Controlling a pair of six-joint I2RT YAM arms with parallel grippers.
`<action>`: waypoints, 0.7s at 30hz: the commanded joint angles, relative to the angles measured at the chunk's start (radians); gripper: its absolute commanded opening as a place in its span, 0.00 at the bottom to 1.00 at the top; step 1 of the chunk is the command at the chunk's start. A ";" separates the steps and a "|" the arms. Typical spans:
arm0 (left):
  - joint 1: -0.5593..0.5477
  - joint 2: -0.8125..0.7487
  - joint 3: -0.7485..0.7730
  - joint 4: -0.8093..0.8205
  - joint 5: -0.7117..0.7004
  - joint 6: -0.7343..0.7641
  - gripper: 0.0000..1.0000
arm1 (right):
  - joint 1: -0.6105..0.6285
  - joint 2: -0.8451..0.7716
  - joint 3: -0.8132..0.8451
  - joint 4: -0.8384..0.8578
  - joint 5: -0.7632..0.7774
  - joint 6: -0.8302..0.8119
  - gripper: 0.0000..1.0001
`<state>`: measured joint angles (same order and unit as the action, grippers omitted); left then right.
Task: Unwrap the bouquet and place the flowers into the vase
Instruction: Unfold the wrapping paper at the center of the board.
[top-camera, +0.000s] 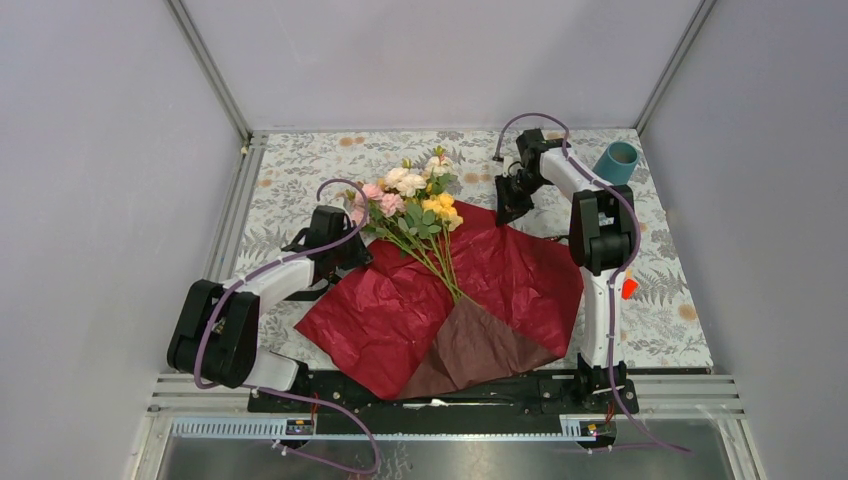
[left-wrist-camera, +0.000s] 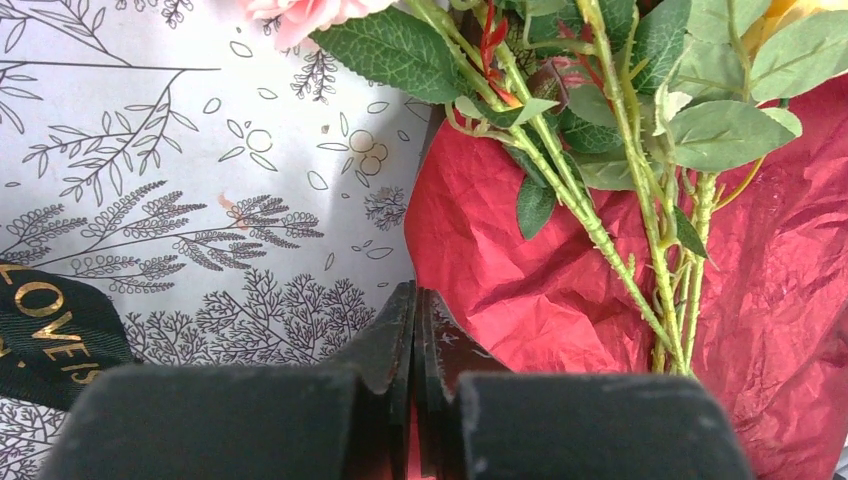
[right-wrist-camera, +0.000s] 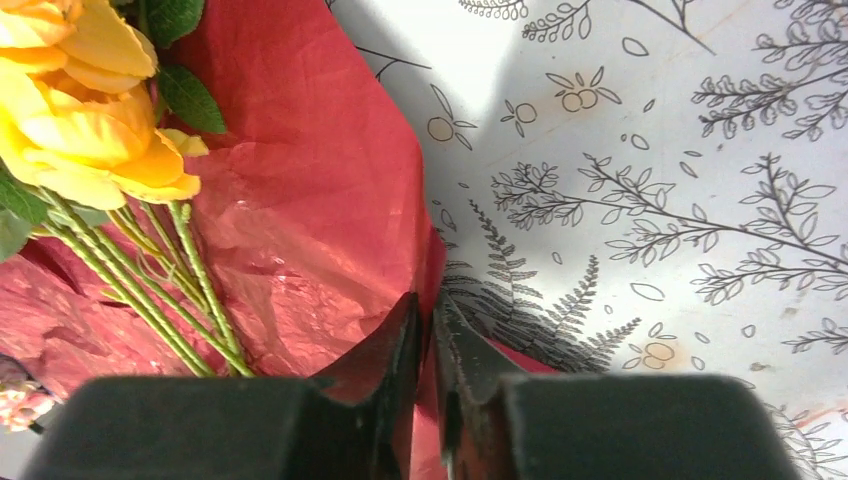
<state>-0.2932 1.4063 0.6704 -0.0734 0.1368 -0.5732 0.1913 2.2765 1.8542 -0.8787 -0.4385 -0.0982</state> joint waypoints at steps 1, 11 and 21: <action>0.015 0.013 -0.003 0.053 -0.002 -0.005 0.00 | 0.013 0.006 0.047 -0.001 -0.014 0.029 0.10; 0.049 0.075 0.015 0.109 -0.008 -0.022 0.00 | 0.023 0.014 0.082 0.110 0.013 0.185 0.00; 0.098 0.188 0.139 0.127 -0.001 -0.028 0.00 | 0.039 0.096 0.237 0.153 0.019 0.309 0.00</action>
<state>-0.2203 1.5517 0.7288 -0.0185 0.1352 -0.5922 0.2150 2.3352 1.9930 -0.7532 -0.4282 0.1425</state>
